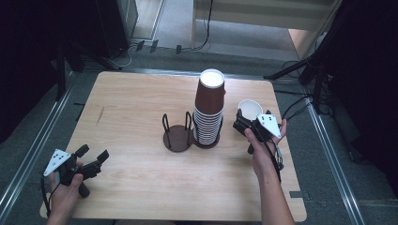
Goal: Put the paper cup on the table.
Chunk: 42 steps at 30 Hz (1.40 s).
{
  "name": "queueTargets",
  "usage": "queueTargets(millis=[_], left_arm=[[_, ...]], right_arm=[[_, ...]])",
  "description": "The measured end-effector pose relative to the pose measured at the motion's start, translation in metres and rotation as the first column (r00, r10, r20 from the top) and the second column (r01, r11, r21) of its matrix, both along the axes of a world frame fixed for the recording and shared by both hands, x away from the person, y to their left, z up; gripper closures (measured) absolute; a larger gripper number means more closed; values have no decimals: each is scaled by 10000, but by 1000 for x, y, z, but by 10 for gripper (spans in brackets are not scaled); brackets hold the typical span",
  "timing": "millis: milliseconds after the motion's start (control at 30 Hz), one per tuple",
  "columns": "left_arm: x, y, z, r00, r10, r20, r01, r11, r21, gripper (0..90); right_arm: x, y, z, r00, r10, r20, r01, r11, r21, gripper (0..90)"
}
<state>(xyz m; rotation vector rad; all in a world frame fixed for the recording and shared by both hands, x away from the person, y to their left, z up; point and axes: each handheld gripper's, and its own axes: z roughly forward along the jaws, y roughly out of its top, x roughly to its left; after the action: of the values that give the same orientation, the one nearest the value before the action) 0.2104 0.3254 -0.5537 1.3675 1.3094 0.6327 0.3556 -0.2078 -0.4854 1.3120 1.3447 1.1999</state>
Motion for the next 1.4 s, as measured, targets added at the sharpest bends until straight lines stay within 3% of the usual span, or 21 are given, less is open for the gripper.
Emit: queueTargets(millis=[100,433,800,1033,1400], left_arm=[[0,0,0,10000,9,13,-9,10000,46,91],[-1,-3,1,9999,123,44,-124,9995,283,91],[-2,-3,0,9998,174,104,-177,9996,231,91],[-1,-3,0,9998,191,112,-194,9994,293,92],[-2,-5,1,9997,233,100,-237,9989,406,91]], right_arm=[[-6,-2,1,9999,103,5,-103,9995,283,0],[-29,-7,3,9994,290,168,-298,9982,529,0],[-51,-13,-6,9991,384,172,-390,9986,352,0],[-62,-16,-12,9989,463,111,-468,9976,502,0],[-79,-26,-23,9994,344,64,-345,9993,174,0]])
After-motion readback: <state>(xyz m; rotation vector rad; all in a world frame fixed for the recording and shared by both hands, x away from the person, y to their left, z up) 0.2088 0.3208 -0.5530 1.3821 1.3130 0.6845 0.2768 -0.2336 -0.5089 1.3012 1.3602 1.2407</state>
